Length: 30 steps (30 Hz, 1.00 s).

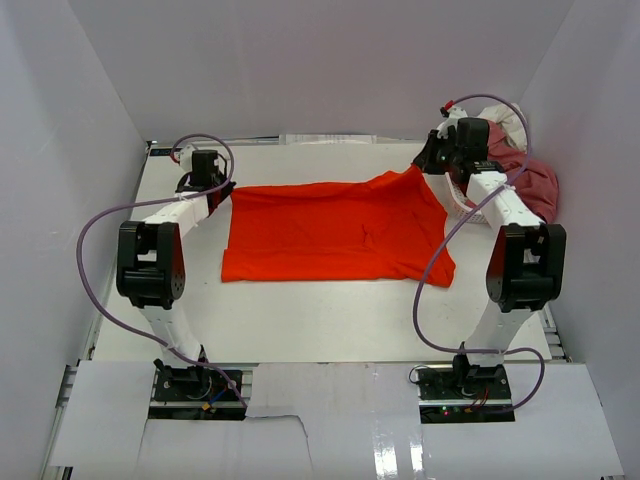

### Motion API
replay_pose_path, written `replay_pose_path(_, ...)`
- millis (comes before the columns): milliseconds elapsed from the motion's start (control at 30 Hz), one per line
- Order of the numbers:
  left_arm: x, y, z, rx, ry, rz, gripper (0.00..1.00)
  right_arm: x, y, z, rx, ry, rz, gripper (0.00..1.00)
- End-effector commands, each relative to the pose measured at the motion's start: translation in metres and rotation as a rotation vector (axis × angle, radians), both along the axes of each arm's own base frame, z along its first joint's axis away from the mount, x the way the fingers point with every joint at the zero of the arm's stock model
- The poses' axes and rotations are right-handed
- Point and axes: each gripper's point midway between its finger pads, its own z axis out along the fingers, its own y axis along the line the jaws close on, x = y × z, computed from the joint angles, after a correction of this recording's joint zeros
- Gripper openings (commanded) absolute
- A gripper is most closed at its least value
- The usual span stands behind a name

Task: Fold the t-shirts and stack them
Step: Fold the other side of the tshirt into a rectangle

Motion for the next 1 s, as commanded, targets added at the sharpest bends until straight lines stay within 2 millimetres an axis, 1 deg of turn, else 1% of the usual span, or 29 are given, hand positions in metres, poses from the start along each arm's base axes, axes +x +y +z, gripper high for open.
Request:
replay_pose_path(0,-0.005,0.005,0.035,-0.005,-0.073,0.023,0.0,-0.003,-0.004,0.041,0.012,-0.112,0.005,0.08)
replay_pose_path(33,-0.006,0.004,0.035,-0.004,-0.071,0.023,0.0,-0.006,-0.003,0.046,0.012,-0.122,0.007,0.08)
replay_pose_path(100,-0.007,0.005,0.037,-0.003,-0.074,0.024,0.0,-0.011,-0.003,0.048,0.011,-0.126,0.009,0.08)
replay_pose_path(233,-0.013,0.005,0.037,-0.007,-0.072,0.027,0.0,-0.019,-0.006,0.047,0.008,-0.125,0.003,0.08)
replay_pose_path(400,-0.019,0.006,0.043,-0.012,-0.079,0.03,0.0,-0.031,-0.01,0.053,0.003,-0.137,-0.001,0.08)
replay_pose_path(433,-0.02,0.006,0.045,-0.011,-0.084,0.031,0.0,-0.033,-0.011,0.05,0.0,-0.13,-0.005,0.08)
replay_pose_path(500,-0.024,0.006,0.045,-0.01,-0.076,0.033,0.0,-0.038,-0.013,0.049,-0.004,-0.13,-0.011,0.08)
replay_pose_path(533,-0.025,0.007,0.049,-0.011,-0.084,0.036,0.0,-0.039,-0.014,0.048,-0.005,-0.128,-0.014,0.08)
replay_pose_path(567,-0.028,0.006,0.047,-0.011,-0.078,0.035,0.0,-0.042,-0.015,0.051,-0.007,-0.133,-0.018,0.08)
replay_pose_path(767,-0.04,0.009,0.047,-0.01,-0.077,0.047,0.0,-0.053,-0.021,0.041,-0.007,-0.11,-0.035,0.08)
replay_pose_path(800,-0.043,0.009,0.043,-0.01,-0.066,0.048,0.0,-0.055,-0.021,0.04,-0.006,-0.108,-0.037,0.08)
replay_pose_path(867,-0.047,0.011,0.042,-0.007,-0.064,0.057,0.0,-0.059,-0.025,0.035,-0.008,-0.096,-0.051,0.08)
replay_pose_path(967,-0.052,0.012,0.035,-0.007,-0.048,0.064,0.0,-0.066,-0.029,0.026,-0.007,-0.073,-0.067,0.08)
